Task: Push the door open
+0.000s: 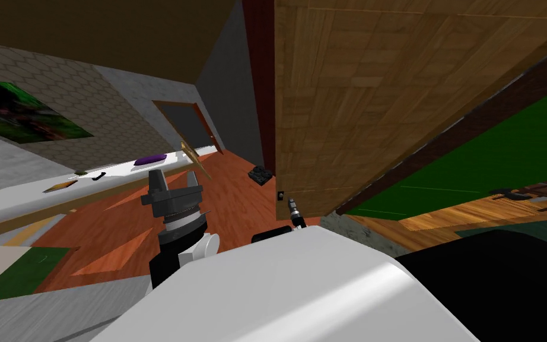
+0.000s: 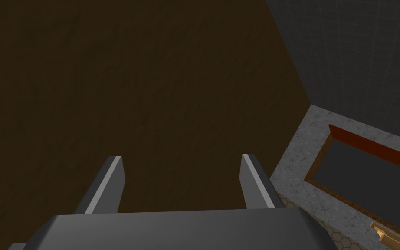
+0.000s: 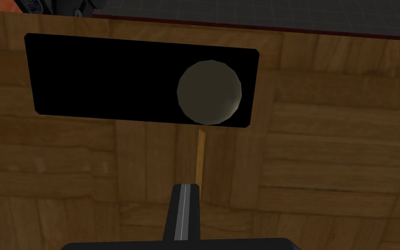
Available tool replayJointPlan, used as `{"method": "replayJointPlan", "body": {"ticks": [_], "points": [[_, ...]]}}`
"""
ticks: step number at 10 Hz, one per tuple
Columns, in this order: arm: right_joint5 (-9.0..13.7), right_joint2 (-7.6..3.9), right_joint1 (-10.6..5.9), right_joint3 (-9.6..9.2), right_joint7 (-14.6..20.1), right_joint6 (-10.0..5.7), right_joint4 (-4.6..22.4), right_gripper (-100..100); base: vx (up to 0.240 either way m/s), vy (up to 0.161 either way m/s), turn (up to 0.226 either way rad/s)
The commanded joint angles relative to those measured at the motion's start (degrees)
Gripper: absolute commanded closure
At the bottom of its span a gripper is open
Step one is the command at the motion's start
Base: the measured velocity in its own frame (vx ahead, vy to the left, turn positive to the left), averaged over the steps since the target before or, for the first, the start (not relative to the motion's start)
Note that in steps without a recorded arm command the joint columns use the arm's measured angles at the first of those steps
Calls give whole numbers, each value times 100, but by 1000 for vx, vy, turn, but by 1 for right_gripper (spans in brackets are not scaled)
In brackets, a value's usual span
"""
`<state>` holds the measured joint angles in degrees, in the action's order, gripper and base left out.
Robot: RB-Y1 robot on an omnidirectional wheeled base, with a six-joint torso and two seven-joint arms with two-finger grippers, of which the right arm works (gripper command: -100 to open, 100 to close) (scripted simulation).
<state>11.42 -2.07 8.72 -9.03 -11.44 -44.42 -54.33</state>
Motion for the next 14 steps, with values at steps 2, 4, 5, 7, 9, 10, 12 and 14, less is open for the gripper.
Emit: {"method": "replayJointPlan", "body": {"ticks": [2, 4, 5, 7, 9, 10, 12, 14], "points": [[196, -97, -227, -286, -75, -43, 243, -100, -92, -66, -162], [378, -149, -436, -540, -133, -76, 448, -100, -110, -74, -213], [477, -159, -549, -678, -165, -94, 560, -100, -103, -55, -239], [628, -154, -724, -890, -214, -121, 731, -100, -54, -33, -127], [780, -124, -900, -1104, -263, -148, 904, -100, -48, -23, -197], [880, -88, -1014, -1243, -295, -166, 1016, -100, -72, -26, -227], [1023, -16, -1179, -1444, -341, -192, 1178, -100, -85, -20, -163], [1195, 108, -1378, -1686, -396, -223, 1373, -100, -100, 20, -205]]}}
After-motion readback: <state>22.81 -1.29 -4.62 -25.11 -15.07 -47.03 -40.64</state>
